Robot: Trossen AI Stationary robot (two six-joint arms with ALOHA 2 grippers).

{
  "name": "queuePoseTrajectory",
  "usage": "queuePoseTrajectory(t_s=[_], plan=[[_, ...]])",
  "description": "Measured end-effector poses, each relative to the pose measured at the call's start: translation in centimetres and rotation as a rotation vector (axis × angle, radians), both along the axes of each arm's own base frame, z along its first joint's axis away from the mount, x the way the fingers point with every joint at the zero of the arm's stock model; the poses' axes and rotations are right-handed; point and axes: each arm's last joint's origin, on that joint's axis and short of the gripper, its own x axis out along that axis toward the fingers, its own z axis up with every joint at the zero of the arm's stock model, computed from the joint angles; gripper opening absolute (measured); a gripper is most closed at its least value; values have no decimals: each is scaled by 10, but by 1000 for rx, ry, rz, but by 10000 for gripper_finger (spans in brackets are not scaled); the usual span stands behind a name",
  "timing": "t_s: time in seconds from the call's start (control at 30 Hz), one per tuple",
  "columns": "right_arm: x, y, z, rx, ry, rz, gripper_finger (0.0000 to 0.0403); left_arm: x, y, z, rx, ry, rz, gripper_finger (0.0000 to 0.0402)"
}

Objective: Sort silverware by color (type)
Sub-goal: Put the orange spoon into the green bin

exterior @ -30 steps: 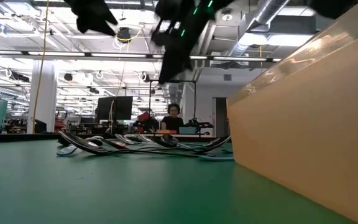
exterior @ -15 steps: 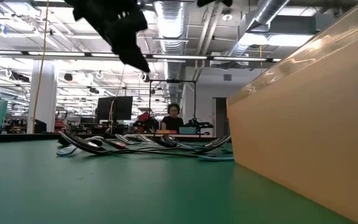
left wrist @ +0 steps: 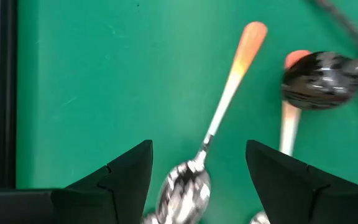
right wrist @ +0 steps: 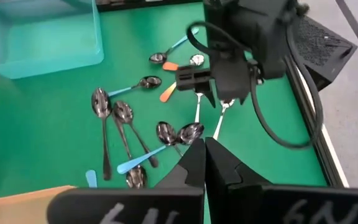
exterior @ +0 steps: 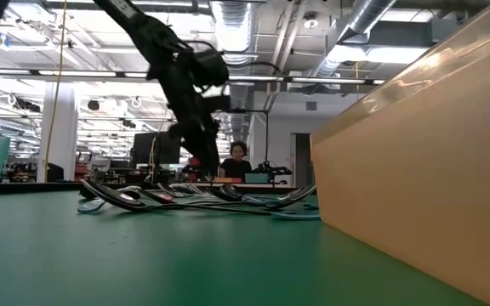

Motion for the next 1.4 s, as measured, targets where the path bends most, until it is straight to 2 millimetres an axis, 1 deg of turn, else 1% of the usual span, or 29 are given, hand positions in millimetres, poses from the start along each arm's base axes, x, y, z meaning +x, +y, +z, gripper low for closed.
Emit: queuePoseTrajectory(t_s=[0.13, 0.27, 0.47, 0.57, 0.63, 0.7, 0.77, 0.87, 0.93, 1.07, 1.13, 1.27, 1.4], plan=[[-1, 0, -3, 5, 29, -1, 13, 13, 7, -9, 9, 37, -36, 242], [-3, 1, -3, 7, 45, 0, 13, 21, 12, -17, 6, 91, -82, 242], [-3, 3, -4, 7, 48, 9, 13, 25, 13, -37, -37, 161, -94, 242], [-3, 3, -4, 7, 49, 8, 13, 26, 13, -42, -49, 174, -96, 241], [-3, 3, -4, 7, 49, 7, 13, 26, 13, -42, -47, 177, -96, 233], [-3, 2, -4, 7, 49, 5, 13, 26, 13, -42, -46, 179, -100, 212], [-3, 2, -4, 8, 49, 5, 13, 26, 13, -43, -45, 185, -98, 182], [-3, 2, -4, 7, 48, 5, 13, 24, 12, -45, -37, 204, -95, 124], [-3, 2, -4, 7, 46, 5, 13, 24, 11, -49, -59, 208, -102, 85], [-2, 2, -3, 6, 38, 5, 13, 23, 10, -52, -80, 222, -101, 18], [-2, 2, -3, 6, 36, 5, 13, 24, 11, -52, -85, 219, -88, 7], [-2, 2, -3, 6, 36, 5, 13, 25, 12, -49, -95, 213, -54, 2], [-2, 2, -3, 5, 35, 5, 13, 25, 12, -41, -99, 192, -18, 1]])
